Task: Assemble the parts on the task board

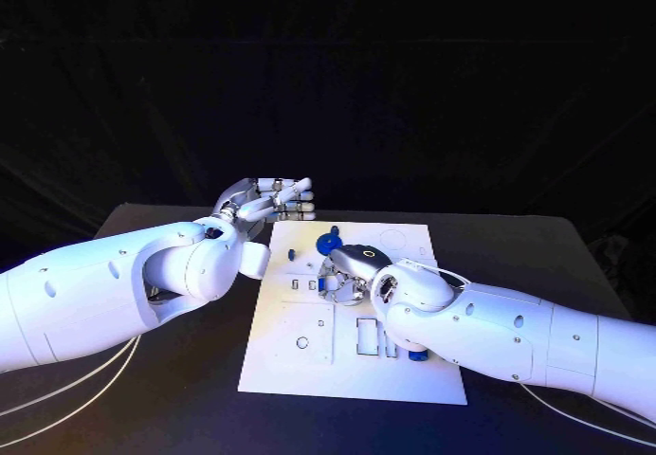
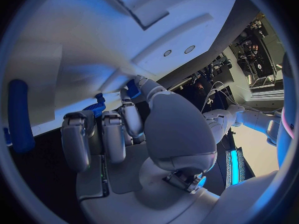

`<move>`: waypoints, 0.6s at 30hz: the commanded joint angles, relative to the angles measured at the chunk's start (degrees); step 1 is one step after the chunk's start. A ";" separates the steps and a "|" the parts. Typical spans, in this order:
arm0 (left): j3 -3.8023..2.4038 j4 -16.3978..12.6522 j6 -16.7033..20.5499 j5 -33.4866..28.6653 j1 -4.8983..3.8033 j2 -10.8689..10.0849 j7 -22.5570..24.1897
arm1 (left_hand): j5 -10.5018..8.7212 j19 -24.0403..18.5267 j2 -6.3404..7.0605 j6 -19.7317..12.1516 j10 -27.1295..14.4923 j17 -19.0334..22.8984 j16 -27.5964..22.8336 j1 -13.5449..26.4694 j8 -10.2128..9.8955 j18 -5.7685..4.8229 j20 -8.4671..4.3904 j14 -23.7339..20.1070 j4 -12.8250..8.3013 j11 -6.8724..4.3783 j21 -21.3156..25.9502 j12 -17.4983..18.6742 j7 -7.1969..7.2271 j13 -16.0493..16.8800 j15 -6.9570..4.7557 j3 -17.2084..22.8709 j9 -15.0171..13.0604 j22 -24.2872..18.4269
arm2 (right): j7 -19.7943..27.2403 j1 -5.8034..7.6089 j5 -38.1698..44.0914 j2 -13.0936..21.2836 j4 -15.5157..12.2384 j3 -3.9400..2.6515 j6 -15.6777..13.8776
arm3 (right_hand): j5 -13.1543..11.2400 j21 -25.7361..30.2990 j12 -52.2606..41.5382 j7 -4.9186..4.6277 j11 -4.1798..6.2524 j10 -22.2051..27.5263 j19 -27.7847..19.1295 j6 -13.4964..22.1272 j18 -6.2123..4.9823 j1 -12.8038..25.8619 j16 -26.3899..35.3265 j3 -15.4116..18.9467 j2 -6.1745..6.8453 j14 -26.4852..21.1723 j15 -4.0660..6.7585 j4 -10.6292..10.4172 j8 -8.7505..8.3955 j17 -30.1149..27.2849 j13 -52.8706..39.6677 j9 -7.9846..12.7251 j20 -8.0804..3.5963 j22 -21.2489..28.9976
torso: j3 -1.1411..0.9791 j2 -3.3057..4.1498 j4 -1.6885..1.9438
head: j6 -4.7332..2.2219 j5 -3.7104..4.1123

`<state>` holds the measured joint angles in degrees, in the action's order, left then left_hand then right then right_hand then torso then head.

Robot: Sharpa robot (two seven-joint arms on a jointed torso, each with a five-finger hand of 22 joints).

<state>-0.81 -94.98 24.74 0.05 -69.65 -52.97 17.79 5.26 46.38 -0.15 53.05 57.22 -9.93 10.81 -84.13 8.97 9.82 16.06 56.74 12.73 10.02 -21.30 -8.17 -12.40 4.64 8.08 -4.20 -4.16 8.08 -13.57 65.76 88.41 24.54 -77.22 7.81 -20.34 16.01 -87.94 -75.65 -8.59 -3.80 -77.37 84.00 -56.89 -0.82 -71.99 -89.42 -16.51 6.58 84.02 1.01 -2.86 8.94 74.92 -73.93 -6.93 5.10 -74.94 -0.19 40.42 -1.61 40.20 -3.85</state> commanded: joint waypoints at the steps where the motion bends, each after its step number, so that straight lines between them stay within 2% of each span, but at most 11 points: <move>1: -0.04 -0.18 -0.94 -0.11 -0.04 0.03 0.19 | 0.18 -0.28 -0.61 -0.32 -0.54 -0.08 -0.14 -0.19 -0.38 0.65 0.00 -0.24 -0.44 0.02 0.03 0.18 -0.14 -0.08 0.00 0.02 0.06 -0.05 | -0.21 -0.06 0.61 -0.06 0.02 0.05 -0.27 | -0.70 0.37 0.35 0.07 0.07 0.53 3.92 0.63 0.03 1.06 0.40 0.80 0.14 5.44 -0.66 -0.15 -0.42 12.86 0.14 0.09 0.68 -13.00 | -0.02 0.00 0.01 | -0.01 0.05; 6: -0.04 -0.16 -1.04 -0.11 -0.04 0.02 0.12 | 0.18 -0.28 -0.61 -0.32 -0.54 -0.08 -0.14 -0.19 -0.38 0.65 0.00 -0.24 -0.44 0.02 0.03 0.18 -0.14 -0.08 0.00 0.02 0.06 -0.05 | -0.10 -0.06 0.57 0.05 -0.05 0.05 -1.78 | -1.65 0.80 0.76 -0.16 -0.20 1.16 3.57 1.70 -0.10 1.83 0.50 2.32 0.84 5.39 -0.89 -0.66 -0.82 12.67 0.60 0.26 0.93 -12.67 | -0.01 -0.01 0.03 | 0.01 0.10; 8: -0.04 -0.12 -1.12 -0.05 -0.04 0.01 0.02 | 0.18 -0.28 -0.61 -0.32 -0.54 -0.08 -0.14 -0.19 -0.38 0.65 0.00 -0.24 -0.44 0.02 0.03 0.18 -0.14 -0.08 0.00 0.02 0.06 -0.05 | 0.28 -0.06 0.47 0.26 -0.30 0.04 -3.22 | -2.61 1.06 0.98 -0.40 -0.45 1.55 3.37 2.71 -0.18 2.23 0.55 3.49 1.25 5.36 -1.09 -1.05 -1.24 12.57 0.86 0.46 1.10 -12.48 | -0.02 -0.02 0.03 | -0.02 0.09; 12: -0.04 0.07 -1.26 0.39 -0.04 -0.02 -0.44 | 0.18 -0.27 -0.60 -0.33 -0.56 -0.09 -0.13 -0.19 -0.38 0.65 0.00 -0.24 -0.45 0.03 0.01 0.19 -0.15 -0.08 0.00 0.01 0.06 -0.05 | 1.49 -0.05 0.00 1.13 -1.50 0.03 -6.12 | -2.39 1.37 1.21 -0.66 -0.69 2.04 3.14 3.59 -0.27 2.63 0.65 5.27 1.80 5.31 -1.33 -1.64 -1.50 12.36 1.15 0.64 1.32 -12.26 | -0.06 -0.07 0.03 | -0.06 0.04; 15: -0.04 0.46 -1.86 1.32 -0.03 -0.05 -1.45 | 0.16 0.39 -0.58 -0.07 -0.15 -0.44 0.48 -0.05 -0.29 0.74 -0.24 0.88 -0.39 -0.14 -0.52 0.10 -0.03 -0.02 -0.32 -0.21 -0.01 0.14 | 2.76 0.13 -0.56 2.48 -3.59 -0.10 -7.95 | -1.74 1.70 1.27 -0.88 -0.88 2.31 2.89 4.25 -0.36 2.58 0.80 7.11 1.98 5.22 -1.50 -2.21 -1.62 12.04 1.28 0.78 1.51 -12.03 | -0.03 -0.21 -0.02 | -0.10 -0.03; 18: -0.04 1.05 -2.97 3.27 -0.03 -0.05 -2.96 | 0.18 1.86 -0.72 0.93 1.57 -1.15 1.68 -0.31 0.13 0.79 -0.85 3.05 -0.57 -0.72 -1.72 -0.52 0.35 0.27 -1.04 -0.35 -0.18 0.59 | 4.62 0.94 -1.32 4.46 -6.54 -0.42 -8.83 | -1.23 2.70 1.34 -1.06 -1.04 2.53 2.11 4.91 -0.66 2.01 1.09 8.28 1.80 5.06 -1.63 -2.49 -1.81 11.46 1.39 0.93 1.63 -11.27 | 0.02 -0.28 -0.06 | -0.32 -0.04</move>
<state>-0.81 -94.05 24.10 0.87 -69.65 -53.06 16.63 5.26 48.11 -0.47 53.72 58.69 -11.05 12.42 -84.45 8.97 9.83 15.23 59.68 12.41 9.28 -22.93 -8.49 -11.95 4.86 7.04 -4.52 -4.26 8.64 -12.01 66.38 87.85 28.67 -82.98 7.54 -25.83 14.64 -85.31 -74.63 -9.73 -4.81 -75.13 84.00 -52.18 -0.82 -69.60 -88.65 -8.39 8.39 84.02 -0.21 -5.41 7.26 74.94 -72.58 -6.01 6.34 -74.93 -0.22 40.26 -1.60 40.03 -3.86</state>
